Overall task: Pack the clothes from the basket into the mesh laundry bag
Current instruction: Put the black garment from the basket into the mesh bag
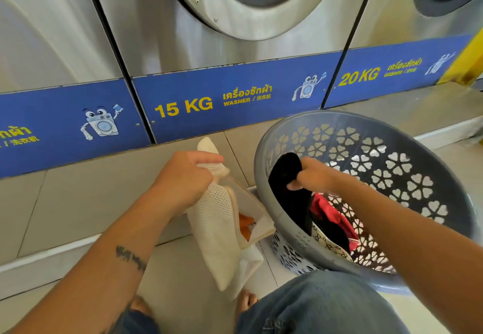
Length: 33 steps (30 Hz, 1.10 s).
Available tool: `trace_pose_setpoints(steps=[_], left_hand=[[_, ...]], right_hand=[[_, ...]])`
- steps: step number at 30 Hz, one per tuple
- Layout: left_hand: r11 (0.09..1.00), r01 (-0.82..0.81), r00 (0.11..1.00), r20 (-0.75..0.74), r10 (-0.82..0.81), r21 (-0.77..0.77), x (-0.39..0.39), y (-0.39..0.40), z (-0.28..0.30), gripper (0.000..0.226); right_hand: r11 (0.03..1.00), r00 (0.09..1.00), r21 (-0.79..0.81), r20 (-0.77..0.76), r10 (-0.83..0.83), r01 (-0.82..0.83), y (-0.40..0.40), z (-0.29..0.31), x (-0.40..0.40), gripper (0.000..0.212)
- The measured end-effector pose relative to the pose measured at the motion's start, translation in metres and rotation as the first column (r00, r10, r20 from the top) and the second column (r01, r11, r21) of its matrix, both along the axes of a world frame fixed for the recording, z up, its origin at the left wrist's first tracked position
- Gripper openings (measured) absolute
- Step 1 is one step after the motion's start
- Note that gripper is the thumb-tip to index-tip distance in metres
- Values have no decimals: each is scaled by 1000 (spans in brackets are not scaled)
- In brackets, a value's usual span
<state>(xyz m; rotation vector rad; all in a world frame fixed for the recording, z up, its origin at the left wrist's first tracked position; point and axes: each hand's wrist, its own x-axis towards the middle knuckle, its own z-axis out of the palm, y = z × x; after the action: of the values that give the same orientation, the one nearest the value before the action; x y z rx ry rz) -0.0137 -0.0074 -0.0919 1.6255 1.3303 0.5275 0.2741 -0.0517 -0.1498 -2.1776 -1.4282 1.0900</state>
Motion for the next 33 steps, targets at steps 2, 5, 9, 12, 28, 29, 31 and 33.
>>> trace_pose_setpoints(steps=[2, 5, 9, 12, 28, 29, 31, 33], left_hand=[[1000, -18, 999, 52, 17, 15, -1, -7, 9, 47], [999, -39, 991, 130, 35, 28, -3, -18, 21, 49], [997, -47, 972, 233, 33, 56, -5, -27, 38, 43], [997, -63, 922, 381, 72, -38, -10, -27, 48, 42], [994, -86, 947, 304, 103, -69, -36, -21, 50, 47], [994, -84, 948, 303, 101, -69, -36, -21, 49, 47], [995, -81, 952, 292, 94, -55, -34, -22, 49, 47], [996, -72, 955, 283, 83, -48, -32, -22, 50, 47]], right_hand=[[992, 998, 121, -60, -31, 38, -16, 33, -8, 17], [937, 980, 329, -191, -55, 116, -41, 75, -37, 18], [821, 909, 499, -413, -57, 278, -60, 101, -97, 16], [781, 950, 559, -281, -138, 279, -58, 92, -136, 23], [987, 973, 93, -203, -110, 130, -45, 56, -77, 63], [989, 929, -10, -343, -141, 146, -47, 47, -75, 55], [980, 898, 43, -408, -162, 196, -51, 38, -75, 30], [947, 960, 248, -239, -147, 206, -53, 40, -77, 11]])
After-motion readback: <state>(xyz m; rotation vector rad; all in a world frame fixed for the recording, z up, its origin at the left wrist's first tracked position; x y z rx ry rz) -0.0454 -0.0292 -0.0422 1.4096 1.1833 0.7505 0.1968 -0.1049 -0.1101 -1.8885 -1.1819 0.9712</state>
